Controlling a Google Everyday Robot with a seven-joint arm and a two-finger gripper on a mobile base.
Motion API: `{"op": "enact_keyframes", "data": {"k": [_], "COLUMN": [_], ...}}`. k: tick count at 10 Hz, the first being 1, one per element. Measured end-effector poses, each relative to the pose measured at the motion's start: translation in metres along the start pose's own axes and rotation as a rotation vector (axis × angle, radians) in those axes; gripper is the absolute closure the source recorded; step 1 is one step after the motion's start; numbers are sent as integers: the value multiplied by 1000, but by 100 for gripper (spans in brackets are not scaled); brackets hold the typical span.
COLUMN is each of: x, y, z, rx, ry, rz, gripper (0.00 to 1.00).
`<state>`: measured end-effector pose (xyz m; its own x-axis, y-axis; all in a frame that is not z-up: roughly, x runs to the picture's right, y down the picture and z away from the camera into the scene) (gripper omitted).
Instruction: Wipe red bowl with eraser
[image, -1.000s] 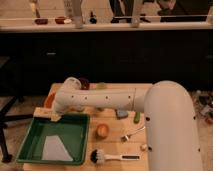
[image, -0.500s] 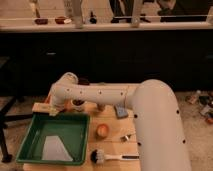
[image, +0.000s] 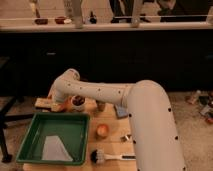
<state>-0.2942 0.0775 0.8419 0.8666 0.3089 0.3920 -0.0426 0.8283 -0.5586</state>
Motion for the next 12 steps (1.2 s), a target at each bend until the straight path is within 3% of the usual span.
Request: {"op": "enact_keyframes", "data": {"k": [6,12], "x": [16,17], "y": [-7,-8], "z": [19,21], "rx": [-31,-30], "ry": [7,12], "rz": [25,30], "gripper": [100,100]}}
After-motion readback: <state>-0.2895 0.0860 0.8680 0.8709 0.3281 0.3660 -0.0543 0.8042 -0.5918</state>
